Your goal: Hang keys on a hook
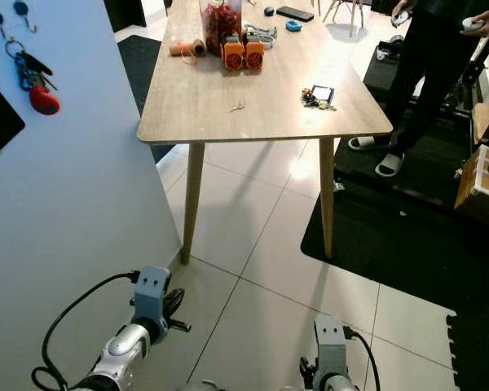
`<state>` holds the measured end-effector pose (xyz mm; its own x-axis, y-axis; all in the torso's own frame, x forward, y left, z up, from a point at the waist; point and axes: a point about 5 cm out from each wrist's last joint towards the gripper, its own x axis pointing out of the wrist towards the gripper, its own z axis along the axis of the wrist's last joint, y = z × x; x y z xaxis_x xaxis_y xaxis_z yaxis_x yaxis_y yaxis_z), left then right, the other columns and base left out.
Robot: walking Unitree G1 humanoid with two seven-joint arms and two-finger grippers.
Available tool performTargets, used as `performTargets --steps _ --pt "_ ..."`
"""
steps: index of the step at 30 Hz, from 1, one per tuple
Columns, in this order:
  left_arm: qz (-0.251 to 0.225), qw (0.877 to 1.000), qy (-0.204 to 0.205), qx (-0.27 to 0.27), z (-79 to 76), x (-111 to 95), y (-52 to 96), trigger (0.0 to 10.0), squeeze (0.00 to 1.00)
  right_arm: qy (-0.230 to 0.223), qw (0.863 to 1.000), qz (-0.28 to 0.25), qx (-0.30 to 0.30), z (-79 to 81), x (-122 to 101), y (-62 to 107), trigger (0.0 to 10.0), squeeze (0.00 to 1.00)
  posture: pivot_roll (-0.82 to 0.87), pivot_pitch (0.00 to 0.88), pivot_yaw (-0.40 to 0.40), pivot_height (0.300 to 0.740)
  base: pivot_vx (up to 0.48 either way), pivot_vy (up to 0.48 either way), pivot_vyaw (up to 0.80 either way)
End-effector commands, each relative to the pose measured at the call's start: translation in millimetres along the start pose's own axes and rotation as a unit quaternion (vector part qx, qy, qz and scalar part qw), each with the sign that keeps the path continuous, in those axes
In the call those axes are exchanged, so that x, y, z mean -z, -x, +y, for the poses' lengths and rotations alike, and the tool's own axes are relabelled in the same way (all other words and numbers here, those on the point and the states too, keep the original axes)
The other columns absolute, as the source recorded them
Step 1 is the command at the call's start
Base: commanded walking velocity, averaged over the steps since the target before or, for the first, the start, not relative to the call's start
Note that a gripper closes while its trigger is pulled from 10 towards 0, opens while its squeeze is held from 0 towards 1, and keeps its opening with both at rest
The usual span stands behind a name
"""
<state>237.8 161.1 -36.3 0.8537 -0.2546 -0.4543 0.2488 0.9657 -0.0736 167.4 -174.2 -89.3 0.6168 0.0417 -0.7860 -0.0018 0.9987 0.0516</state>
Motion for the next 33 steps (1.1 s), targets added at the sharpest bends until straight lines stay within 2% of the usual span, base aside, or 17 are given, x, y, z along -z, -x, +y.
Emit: performTargets --steps 1,19,31,33 --pt "0.001 1.0 0.006 0.002 -4.1 0.2 -1.5 10.0 0.0 0.005 1.0 0.006 0.0 -1.4 4.0 1.2 10.0 0.0 0.05 0.055 -0.031 0.74 0.352 0.0 0.0" --pt "0.0 1.0 0.009 -0.001 -3.7 -0.4 -1.7 10.0 0.0 0.025 1.0 0.007 -0.014 2.4 2.3 0.3 10.0 0.0 0.06 0.059 -0.032 0.74 0.357 0.0 0.0" --pt "0.0 1.0 0.011 -0.004 -3.2 0.1 -1.2 10.0 0.0 0.027 0.999 0.006 -0.017 4.6 2.8 0.3 10.0 0.0 0.06 0.061 -0.035 0.74 0.351 0.0 0.62" --pt "0.0 1.0 0.012 -0.005 -2.9 0.3 -1.1 10.0 0.0 0.024 0.999 0.009 -0.021 5.5 3.4 0.2 10.0 0.0 0.06 0.061 -0.036 0.74 0.33 0.0 0.0"
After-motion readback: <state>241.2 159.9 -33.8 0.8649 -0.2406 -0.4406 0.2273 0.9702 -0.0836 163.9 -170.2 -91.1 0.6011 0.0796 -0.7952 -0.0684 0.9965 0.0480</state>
